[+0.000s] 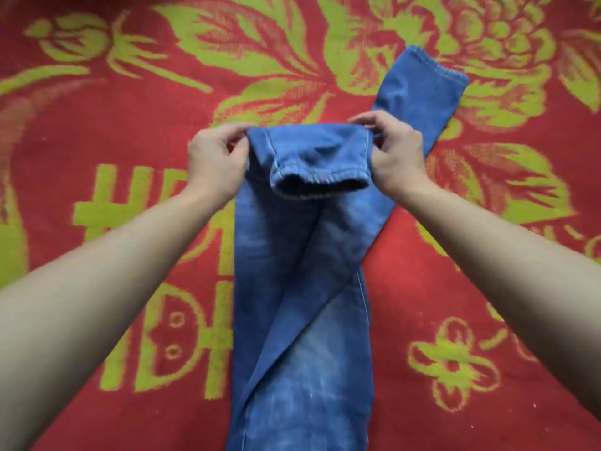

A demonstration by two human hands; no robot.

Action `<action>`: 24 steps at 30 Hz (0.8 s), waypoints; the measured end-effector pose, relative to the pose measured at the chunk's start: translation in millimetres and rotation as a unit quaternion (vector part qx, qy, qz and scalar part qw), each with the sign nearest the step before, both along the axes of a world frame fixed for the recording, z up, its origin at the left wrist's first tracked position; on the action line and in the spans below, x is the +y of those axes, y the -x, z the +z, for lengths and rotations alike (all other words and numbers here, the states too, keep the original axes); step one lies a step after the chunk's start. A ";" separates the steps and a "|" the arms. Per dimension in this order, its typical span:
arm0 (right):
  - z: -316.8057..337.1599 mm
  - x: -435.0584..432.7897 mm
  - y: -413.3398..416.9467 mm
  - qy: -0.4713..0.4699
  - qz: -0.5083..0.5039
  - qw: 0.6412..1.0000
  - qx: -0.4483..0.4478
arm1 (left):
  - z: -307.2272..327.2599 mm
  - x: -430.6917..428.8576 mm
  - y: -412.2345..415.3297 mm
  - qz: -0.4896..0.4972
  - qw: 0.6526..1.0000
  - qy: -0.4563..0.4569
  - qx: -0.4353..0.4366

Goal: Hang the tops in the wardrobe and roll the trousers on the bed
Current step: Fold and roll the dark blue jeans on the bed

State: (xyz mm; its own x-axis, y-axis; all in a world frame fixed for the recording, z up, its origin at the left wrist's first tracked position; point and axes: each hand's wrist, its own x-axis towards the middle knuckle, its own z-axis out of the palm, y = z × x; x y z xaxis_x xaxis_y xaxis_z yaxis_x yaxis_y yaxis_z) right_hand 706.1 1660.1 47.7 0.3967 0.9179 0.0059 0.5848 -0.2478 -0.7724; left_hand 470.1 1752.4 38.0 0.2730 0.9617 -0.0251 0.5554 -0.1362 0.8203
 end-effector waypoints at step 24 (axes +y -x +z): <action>-69.8 15.2 -89.7 0.056 -0.371 0.797 0.473 | -61.9 -143.1 -92.0 -0.359 0.865 -0.147 0.317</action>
State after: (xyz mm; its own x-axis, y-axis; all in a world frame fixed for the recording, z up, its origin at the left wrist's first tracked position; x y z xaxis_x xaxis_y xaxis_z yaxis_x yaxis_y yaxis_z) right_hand 795.9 1675.3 -22.1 0.6096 0.4023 -0.6831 -0.5854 -0.3525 -0.7301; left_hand 562.0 1609.3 -23.9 0.8242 0.5396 -0.1720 0.5663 -0.7842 0.2535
